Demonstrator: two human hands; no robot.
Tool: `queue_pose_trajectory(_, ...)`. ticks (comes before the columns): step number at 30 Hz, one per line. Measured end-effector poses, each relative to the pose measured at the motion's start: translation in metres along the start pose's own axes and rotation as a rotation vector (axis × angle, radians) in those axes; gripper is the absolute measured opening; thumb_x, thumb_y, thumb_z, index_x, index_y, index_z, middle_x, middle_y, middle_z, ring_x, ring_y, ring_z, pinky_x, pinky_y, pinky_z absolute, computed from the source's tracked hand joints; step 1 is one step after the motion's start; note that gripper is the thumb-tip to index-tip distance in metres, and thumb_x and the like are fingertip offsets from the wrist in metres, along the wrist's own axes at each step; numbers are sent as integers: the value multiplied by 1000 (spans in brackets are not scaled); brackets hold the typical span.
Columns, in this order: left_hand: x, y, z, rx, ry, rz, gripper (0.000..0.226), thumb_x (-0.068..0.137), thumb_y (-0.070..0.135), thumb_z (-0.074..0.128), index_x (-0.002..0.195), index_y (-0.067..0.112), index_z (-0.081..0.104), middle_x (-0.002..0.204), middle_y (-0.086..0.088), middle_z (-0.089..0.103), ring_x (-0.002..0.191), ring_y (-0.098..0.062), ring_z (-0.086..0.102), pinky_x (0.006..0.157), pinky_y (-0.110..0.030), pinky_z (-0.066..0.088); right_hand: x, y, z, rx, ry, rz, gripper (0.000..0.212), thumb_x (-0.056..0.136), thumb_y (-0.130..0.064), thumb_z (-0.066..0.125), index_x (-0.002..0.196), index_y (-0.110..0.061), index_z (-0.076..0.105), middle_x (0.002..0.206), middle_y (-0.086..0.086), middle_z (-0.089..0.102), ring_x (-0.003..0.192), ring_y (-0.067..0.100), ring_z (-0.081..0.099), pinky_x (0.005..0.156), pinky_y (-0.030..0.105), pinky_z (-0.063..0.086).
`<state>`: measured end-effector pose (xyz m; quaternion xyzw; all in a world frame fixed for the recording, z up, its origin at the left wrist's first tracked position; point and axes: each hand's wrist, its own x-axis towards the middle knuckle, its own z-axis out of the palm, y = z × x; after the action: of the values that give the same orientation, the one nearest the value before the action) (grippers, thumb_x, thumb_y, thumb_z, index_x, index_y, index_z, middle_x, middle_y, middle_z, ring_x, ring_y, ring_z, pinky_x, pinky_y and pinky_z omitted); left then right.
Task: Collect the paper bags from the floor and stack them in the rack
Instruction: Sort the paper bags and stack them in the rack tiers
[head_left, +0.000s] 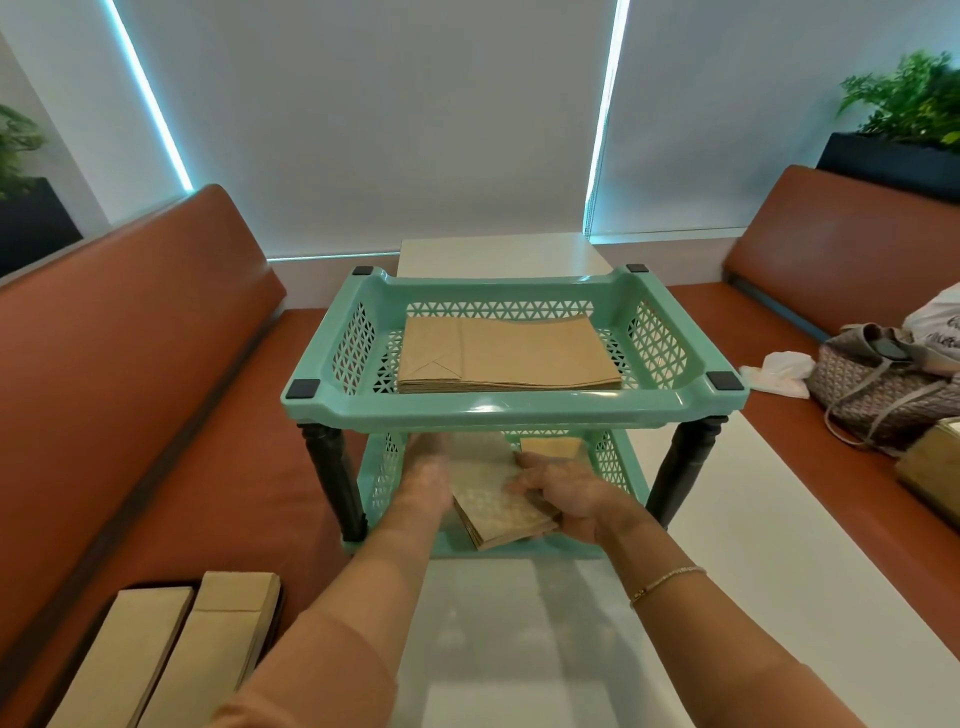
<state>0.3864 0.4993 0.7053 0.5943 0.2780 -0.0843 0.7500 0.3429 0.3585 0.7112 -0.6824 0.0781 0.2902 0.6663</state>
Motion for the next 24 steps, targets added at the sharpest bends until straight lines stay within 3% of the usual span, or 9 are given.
queue_pose_trajectory(2,1,-1,0,35,67,-6,25,94,18,45,112,4,55,96,-16,61,85,-29,60,74,-39,53,-2,-1,0,-73,-18,20,30,91,-3,51,107,-27,45,92,6,58,73,22,59,56,30,48)
queue_pose_trajectory(5,6,-6,-1,39,100,13,32,91,9,49,122,3,51,112,-16,61,105,-33,58,96,-46,47,-4,-1,-3,-63,-18,26,38,89,3,50,113,-26,41,96,6,55,75,24,58,60,33,50)
queue_pose_trajectory(8,5,-8,0,2,90,62,28,92,10,49,119,12,44,98,-12,56,100,-32,56,92,-45,47,-1,-1,-6,10,26,11,49,86,9,48,127,-18,44,97,12,57,74,26,59,62,34,52)
queue_pose_trajectory(9,6,-9,-1,39,87,103,29,94,13,46,122,12,41,103,-13,57,99,-31,56,91,-43,47,1,-1,-7,27,59,4,53,86,10,48,131,-17,43,96,14,57,74,27,59,66,36,52)
queue_pose_trajectory(11,11,-12,-7,316,103,191,38,97,24,40,133,10,36,124,-14,53,104,-28,53,92,-38,44,5,-2,-9,4,166,-15,56,85,10,48,134,-17,41,94,15,57,71,23,56,63,35,51)
queue_pose_trajectory(13,16,-17,-15,758,129,213,45,98,33,39,136,10,34,131,-14,49,108,-26,49,88,-34,41,6,-4,-13,-42,288,-41,51,86,10,46,131,-13,42,100,18,55,69,19,53,52,27,48)
queue_pose_trajectory(16,20,-29,-21,1263,128,187,48,96,27,44,137,6,33,137,-18,41,126,-33,39,101,-42,41,7,-7,-16,-11,361,-55,40,88,10,47,124,-7,44,100,14,54,77,23,55,54,27,48)
queue_pose_trajectory(19,18,-32,-17,1340,130,159,54,91,26,51,137,7,32,135,-19,39,125,-33,37,99,-42,41,9,-6,-18,-7,384,-45,41,88,9,49,126,-5,43,118,17,50,88,27,55,58,29,51)
queue_pose_trajectory(24,24,-28,-17,1265,196,78,93,69,35,80,138,4,26,134,-20,41,122,-33,43,100,-41,41,20,6,-21,67,381,-53,65,83,8,49,142,-11,31,139,19,44,97,24,51,57,28,47)
